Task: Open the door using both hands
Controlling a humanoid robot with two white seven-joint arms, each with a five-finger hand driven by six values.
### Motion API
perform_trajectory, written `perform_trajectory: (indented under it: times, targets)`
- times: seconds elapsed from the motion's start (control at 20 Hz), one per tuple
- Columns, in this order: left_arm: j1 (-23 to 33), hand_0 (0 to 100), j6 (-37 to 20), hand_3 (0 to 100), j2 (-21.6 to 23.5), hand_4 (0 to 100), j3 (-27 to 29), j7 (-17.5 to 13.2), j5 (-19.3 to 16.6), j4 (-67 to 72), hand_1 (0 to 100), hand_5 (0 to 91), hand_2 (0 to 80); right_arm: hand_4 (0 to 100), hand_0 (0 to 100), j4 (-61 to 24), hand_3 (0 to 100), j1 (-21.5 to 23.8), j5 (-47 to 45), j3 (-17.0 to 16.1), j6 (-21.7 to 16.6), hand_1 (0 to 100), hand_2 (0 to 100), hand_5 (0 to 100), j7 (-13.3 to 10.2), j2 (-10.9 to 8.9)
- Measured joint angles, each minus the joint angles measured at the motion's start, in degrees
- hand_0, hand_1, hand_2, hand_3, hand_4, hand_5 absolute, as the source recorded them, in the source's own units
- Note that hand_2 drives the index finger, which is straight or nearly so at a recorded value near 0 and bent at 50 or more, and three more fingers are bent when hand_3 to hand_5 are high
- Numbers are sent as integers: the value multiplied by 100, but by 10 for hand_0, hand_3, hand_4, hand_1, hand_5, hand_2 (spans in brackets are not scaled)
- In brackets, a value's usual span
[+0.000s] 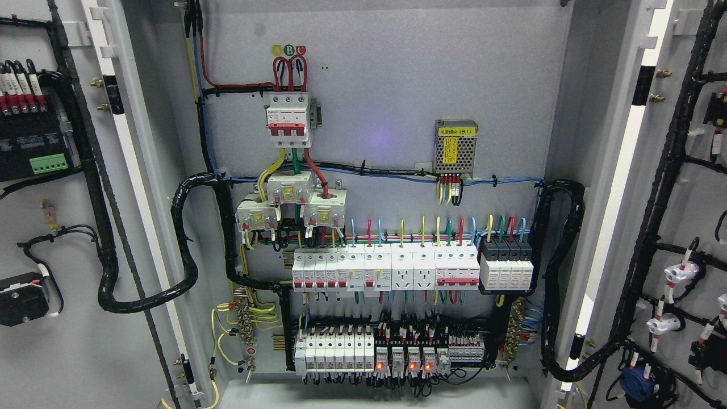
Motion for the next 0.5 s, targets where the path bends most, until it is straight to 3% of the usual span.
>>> perform_trajectory:
  times: [0.15,0.35,0.5]
  targets:
    - [-57,120,0,0,-22,0,109,17,11,510,556,0,0,0,71,468,0,-34,134,28,374,137,0,0,-342,82]
    - [-137,120,779,0,-42,0,288,-9,34,999,556,0,0,0,71,908,0,-68,310,62,904,137,0,0,-731,159]
    - [-186,120,1579,0,-54,0,430,-12,68,1282,556,0,0,0,71,1153,0,-131,439,80,1305,137,0,0,-815,203]
